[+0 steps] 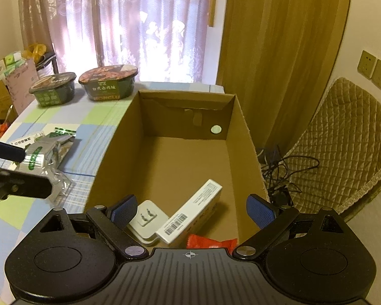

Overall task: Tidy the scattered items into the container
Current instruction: 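Open the left tool to drop the medicine box while the right tool drops the candy packet, then move both tools back over the remaining items on the table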

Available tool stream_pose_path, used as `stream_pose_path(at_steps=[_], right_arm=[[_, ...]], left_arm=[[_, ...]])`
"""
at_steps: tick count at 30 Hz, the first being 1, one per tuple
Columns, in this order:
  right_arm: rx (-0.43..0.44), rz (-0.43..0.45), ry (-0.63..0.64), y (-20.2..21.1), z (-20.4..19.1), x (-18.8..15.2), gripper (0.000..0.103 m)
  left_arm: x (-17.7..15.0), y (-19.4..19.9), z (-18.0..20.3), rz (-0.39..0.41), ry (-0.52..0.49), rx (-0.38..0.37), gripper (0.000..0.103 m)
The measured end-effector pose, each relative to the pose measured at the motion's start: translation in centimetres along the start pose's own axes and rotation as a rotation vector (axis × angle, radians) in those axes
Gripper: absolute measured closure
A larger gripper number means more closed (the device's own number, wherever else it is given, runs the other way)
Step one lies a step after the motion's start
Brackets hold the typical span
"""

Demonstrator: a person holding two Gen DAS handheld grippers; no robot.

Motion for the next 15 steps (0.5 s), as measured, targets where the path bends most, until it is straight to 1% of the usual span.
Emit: stream_pose_path(at_steps=[11,15], right_arm=[[0.026,0.013,0.004,3.3,-3.3,0.1,0.005],[0.058,0.016,0.004,5.0,-5.1,0.0,0.005]], left_arm=[[-4.2,5.9,-2.5,-0.006,0.022,0.067,0.001],[-6.2,8.6,-4.1,-0.006,0.033,0.111,0.001]])
Point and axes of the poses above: each gripper's, at about its wrist camera, not at the fingertips, and y roughly against the way its jaws point, z to its right, x to its top, the point moved 3 cm from there along -y, roughly the way its jaws point, and after that the axes turned 15 degrees about -x, right-handed, at the moved point
